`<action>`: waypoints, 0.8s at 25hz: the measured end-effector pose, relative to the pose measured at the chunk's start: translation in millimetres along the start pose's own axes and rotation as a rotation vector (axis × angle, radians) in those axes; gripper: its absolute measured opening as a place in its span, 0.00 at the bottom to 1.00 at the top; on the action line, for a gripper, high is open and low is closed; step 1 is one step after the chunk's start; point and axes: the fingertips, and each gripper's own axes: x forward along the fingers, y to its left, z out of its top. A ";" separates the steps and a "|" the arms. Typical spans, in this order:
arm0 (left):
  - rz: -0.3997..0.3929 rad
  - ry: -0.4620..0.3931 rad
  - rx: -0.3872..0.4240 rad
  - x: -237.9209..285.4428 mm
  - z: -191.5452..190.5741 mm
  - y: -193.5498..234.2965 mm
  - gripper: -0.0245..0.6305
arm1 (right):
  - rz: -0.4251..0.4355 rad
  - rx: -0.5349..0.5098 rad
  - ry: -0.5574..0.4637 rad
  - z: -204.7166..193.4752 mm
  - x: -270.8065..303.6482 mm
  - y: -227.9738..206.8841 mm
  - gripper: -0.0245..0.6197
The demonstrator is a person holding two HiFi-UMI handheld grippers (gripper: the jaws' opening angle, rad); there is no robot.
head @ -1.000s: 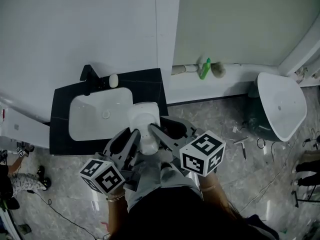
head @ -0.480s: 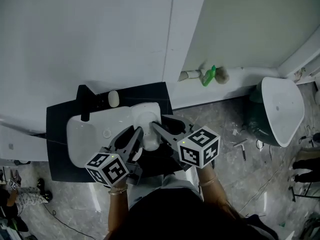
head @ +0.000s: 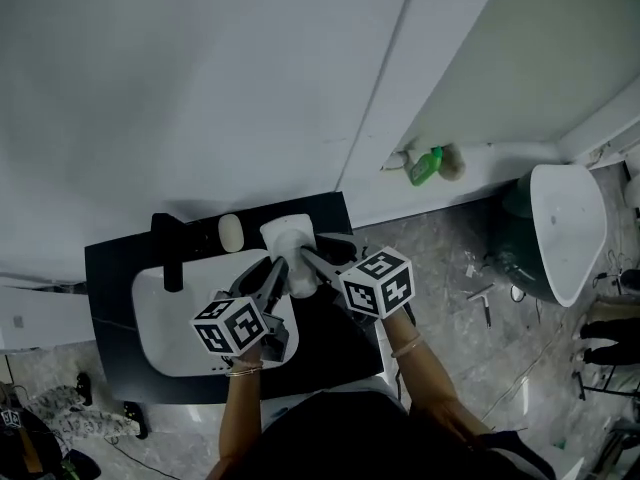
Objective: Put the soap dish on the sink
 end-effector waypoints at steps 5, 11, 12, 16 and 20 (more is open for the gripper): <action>0.042 0.055 -0.031 39.7 -1.6 37.6 0.21 | -0.015 0.040 0.056 -10.7 39.7 -38.5 0.22; 0.087 0.120 -0.053 71.6 -13.2 64.7 0.21 | -0.032 0.048 0.120 -26.1 65.8 -70.0 0.22; 0.091 0.129 -0.057 74.9 -15.6 69.0 0.20 | -0.033 0.044 0.130 -29.0 69.7 -73.0 0.22; 0.102 0.162 -0.065 87.3 -21.2 79.3 0.21 | -0.043 0.043 0.151 -36.0 79.2 -84.7 0.22; 0.107 0.184 -0.067 94.6 -25.5 88.1 0.21 | -0.054 0.051 0.160 -42.3 86.7 -91.5 0.22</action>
